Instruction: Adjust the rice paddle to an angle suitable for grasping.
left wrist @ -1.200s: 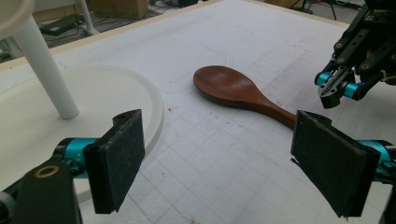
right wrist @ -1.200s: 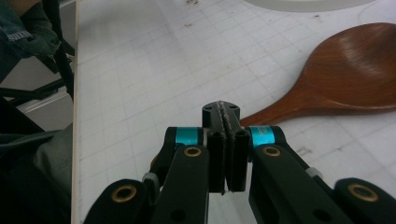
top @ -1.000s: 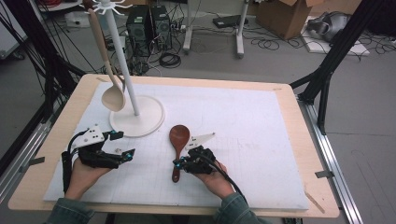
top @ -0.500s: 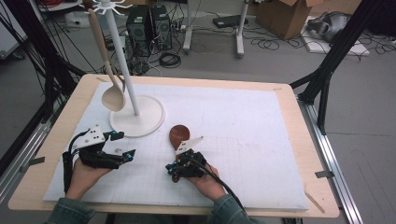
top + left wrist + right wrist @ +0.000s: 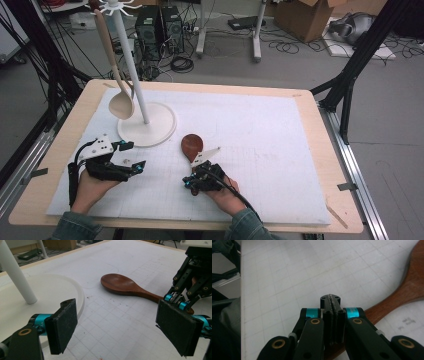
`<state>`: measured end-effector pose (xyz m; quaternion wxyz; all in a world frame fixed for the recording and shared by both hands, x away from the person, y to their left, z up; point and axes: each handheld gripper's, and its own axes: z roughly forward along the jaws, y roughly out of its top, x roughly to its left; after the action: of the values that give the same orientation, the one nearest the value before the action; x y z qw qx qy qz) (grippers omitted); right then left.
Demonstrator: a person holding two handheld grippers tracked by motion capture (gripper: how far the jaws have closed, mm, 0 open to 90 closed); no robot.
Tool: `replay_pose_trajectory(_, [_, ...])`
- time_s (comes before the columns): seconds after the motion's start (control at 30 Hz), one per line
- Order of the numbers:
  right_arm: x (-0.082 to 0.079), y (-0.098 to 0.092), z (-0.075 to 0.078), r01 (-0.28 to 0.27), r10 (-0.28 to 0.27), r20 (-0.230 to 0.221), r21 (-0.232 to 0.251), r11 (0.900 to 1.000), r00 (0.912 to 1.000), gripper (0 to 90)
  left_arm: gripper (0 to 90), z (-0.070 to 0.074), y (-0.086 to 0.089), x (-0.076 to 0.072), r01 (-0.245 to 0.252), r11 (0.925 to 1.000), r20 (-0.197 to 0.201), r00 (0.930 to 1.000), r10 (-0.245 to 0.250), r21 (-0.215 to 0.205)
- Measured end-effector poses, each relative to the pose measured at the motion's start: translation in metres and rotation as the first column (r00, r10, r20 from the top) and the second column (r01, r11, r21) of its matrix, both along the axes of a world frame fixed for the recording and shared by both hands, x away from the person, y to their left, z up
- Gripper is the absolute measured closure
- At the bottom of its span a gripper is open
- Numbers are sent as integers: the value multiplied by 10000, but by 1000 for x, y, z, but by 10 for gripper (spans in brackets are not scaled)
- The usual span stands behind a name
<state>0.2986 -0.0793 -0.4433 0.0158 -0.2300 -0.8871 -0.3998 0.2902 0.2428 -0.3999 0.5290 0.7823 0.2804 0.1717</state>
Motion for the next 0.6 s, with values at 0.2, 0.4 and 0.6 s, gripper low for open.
replay_pose_trajectory(0.2, [-2, -11, 1, 259, -259, 4, -140, 9996, 9997, 895, 179, -1, -1, 0, 50, 10000, -34, 10000, -50, -12])
replay_pose_trajectory(0.4, [-3, -24, 2, 486, -484, 79, -289, 9984, 9988, 895, 179, 0, -2, 0, 87, 10000, -7, 10000, -87, 7])
replay_pose_trajectory(0.6, [-3, -39, 3, 802, -798, 88, -449, 9958, 9968, 895, 180, -1, -3, 0, 134, 9999, -21, 9999, -134, 0])
